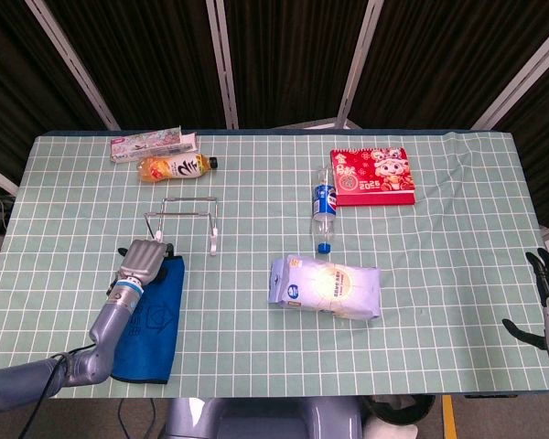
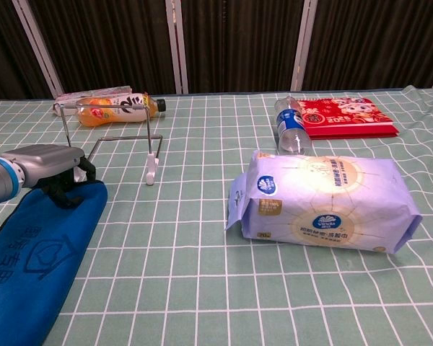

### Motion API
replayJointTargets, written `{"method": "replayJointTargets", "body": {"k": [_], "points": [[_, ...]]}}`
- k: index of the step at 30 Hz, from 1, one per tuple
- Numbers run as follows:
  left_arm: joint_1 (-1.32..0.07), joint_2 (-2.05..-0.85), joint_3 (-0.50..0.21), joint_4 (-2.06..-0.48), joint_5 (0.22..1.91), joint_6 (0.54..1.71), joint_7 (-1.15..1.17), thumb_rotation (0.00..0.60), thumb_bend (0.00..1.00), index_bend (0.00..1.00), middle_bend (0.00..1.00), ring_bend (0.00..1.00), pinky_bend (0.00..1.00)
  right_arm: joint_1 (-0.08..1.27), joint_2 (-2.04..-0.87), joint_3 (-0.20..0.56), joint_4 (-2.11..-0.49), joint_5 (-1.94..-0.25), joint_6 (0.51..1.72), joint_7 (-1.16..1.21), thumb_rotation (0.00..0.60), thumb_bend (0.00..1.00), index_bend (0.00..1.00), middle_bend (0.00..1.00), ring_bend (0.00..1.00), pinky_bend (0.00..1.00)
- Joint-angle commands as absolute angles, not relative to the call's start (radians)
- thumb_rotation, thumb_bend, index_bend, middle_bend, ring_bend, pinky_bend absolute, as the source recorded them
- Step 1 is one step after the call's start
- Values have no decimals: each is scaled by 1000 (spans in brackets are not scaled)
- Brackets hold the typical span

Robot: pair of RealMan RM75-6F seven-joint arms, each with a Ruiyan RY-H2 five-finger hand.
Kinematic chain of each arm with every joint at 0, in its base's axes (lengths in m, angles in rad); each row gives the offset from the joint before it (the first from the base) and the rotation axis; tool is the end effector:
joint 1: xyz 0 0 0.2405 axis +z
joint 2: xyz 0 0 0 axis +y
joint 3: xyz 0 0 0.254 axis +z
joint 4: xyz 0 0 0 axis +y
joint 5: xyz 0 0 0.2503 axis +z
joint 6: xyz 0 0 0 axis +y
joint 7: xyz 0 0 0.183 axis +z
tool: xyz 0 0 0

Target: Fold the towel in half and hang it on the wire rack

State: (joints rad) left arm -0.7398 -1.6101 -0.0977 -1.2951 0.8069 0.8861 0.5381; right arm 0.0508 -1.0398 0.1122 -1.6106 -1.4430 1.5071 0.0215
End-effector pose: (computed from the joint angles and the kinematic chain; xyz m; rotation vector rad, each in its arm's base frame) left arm -0.2314 0.3922 -0.0908 -1.7950 -1.0050 -0.5164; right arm -0.3409 -0.2270 0.1680 1.2854 -0.8349 0.8718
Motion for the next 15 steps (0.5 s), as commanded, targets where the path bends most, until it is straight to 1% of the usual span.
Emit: {"method": "replayJointTargets", "body": {"k": [1,4,8,10,15], "points": [[-734,-1603,-95,-1305,816,895,535,600,425,609,1000,1000,1000,51,-1040,112,-1611,-1444,1507,22,600,0,0,0,0,0],[-730,-1597,-92,-1316,825,906,535,600,434,664,1000,1000,1000,51,-1039,112,-1612,-1444,1508,22,600,0,0,0,0,0],[-723,-1587,-88,-1333,839,920,535,600,456,685,1000,1000,1000,50,-1039,111,-1613,-1446,1509,21,600,0,0,0,0,0],[-722,-1584,-87,-1340,842,920,536,600,484,690,1000,1000,1000,51,-1039,110,-1614,-1447,1509,21,600,0,0,0,0,0],[-722,-1575,-85,-1357,842,924,545,600,599,726,1000,1000,1000,50,-1039,110,-1615,-1447,1511,21,600,0,0,0,0,0]]}}
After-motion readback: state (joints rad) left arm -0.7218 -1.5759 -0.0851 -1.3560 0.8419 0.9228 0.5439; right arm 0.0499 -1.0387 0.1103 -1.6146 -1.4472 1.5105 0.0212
